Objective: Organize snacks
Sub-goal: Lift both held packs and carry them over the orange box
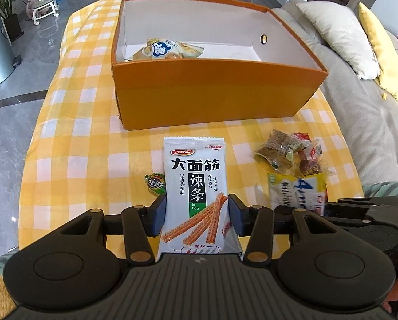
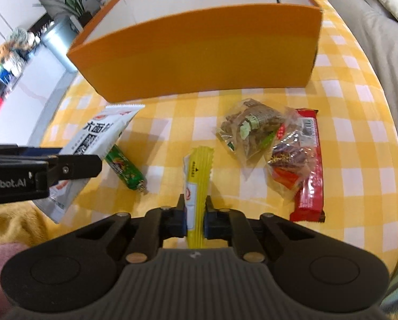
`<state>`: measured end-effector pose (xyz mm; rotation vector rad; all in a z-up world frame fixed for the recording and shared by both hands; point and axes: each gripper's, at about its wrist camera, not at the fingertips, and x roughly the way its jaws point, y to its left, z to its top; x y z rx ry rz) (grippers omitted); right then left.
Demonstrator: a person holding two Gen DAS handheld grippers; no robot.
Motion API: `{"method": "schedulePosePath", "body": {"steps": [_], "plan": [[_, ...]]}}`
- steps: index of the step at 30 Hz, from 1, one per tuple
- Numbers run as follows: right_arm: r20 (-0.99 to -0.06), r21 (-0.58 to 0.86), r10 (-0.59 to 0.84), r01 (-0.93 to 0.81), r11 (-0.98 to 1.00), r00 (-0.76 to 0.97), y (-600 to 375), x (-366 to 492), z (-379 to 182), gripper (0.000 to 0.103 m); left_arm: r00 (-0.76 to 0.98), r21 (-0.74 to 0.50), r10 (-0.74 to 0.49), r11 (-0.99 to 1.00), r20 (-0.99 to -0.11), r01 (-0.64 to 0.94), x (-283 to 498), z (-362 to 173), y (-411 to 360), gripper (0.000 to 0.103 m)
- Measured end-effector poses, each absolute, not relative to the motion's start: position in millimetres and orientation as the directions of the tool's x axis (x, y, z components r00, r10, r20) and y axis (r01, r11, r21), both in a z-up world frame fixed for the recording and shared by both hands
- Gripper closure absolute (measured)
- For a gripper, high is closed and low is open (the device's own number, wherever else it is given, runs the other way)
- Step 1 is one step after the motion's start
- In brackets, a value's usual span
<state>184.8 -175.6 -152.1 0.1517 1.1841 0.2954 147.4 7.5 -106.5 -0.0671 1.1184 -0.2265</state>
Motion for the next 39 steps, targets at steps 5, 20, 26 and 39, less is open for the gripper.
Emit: {"method": "schedulePosePath", "body": {"steps": [5,20,26,39], "plan": [[-0.858,0.282,0.314,-0.137,0.949,0.407,-185.8,174.1,-126.7,0.097,0.447,-0.169,-0.221,0.974,-0.867,0.154,139.1,-92.1,6.5,0.048],[-0.737,0.299,0.304,-0.112,0.948,0.603,-217.7,165.8,-45.4,0.096,0.604,-0.140,-0.255,0.963,-0.755,0.232,138.2,-17.4,-11.9,0.049],[-0.698,0.297,0.298,-0.115,0.948,0.652,-228.6,182.5,-22.1,0.096,0.631,-0.125,-0.268,0.957,-0.729,0.262,163.0,-0.9,-17.2,0.048],[-0.656,0.262,0.280,-0.136,0.955,0.701,-232.0,245.6,3.3,0.096,0.647,-0.097,-0.288,0.944,-0.706,0.314,223.0,17.3,-37.3,0.049]]}}
